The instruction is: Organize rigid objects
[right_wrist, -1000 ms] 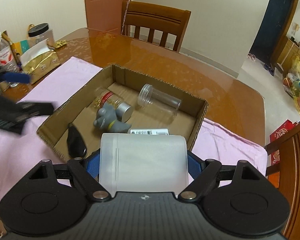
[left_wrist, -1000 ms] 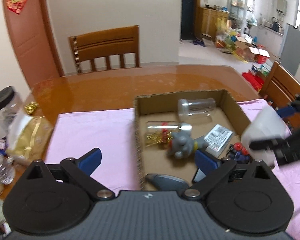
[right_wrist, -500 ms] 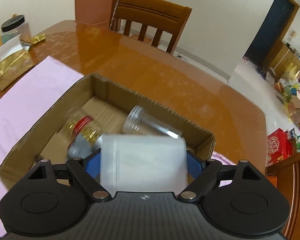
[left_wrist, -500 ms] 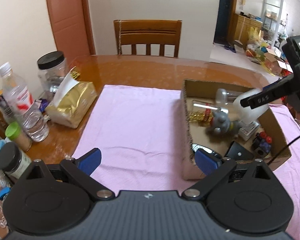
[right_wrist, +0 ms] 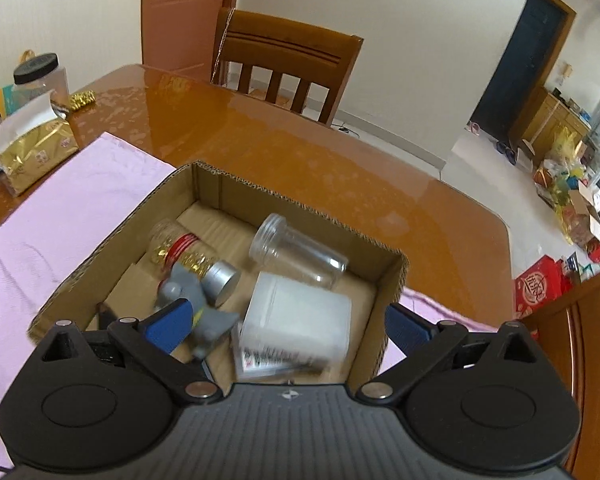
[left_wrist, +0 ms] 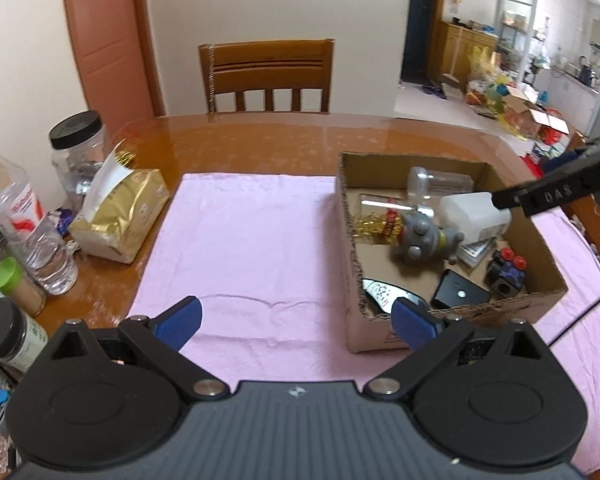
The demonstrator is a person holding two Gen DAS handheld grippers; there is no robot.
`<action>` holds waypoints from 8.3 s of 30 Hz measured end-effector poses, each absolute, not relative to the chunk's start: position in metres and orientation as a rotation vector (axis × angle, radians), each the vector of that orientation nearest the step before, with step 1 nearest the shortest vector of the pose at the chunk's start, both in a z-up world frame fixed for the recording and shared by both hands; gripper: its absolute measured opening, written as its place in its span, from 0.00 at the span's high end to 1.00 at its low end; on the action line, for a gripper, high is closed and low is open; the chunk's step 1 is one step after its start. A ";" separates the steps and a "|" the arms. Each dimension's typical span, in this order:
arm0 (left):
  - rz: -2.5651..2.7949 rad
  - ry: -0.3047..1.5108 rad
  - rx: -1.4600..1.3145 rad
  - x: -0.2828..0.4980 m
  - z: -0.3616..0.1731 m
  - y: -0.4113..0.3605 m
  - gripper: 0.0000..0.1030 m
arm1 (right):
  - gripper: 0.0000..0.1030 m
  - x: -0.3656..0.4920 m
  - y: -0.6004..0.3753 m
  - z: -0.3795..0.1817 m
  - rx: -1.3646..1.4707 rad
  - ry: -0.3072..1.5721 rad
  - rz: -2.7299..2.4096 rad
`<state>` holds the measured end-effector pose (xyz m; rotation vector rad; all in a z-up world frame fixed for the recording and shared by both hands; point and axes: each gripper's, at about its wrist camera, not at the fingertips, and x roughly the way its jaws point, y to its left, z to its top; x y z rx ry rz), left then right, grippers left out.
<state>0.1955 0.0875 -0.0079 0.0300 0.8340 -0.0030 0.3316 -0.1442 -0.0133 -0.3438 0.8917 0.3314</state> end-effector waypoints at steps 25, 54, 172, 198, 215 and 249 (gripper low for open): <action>-0.205 0.893 0.107 0.177 -0.039 0.046 0.03 | 0.00 0.181 -0.150 -0.136 -0.122 1.009 0.147; -0.160 1.044 0.062 0.222 -0.108 -0.092 0.03 | 0.00 0.180 -0.238 -0.154 -0.183 0.902 0.359; -0.189 0.926 0.177 0.291 -0.058 -0.007 0.53 | 0.44 0.213 -0.209 -0.021 -0.321 0.837 0.678; 0.061 0.765 0.016 0.206 -0.016 0.085 0.01 | 0.44 0.349 -0.111 -0.041 -0.298 0.877 0.617; 0.021 0.789 0.057 0.216 -0.003 0.060 0.01 | 0.00 0.326 -0.112 -0.023 -0.265 0.875 0.510; -0.015 0.932 0.101 0.215 0.025 -0.008 0.01 | 0.00 0.217 -0.191 0.008 -0.054 1.026 0.045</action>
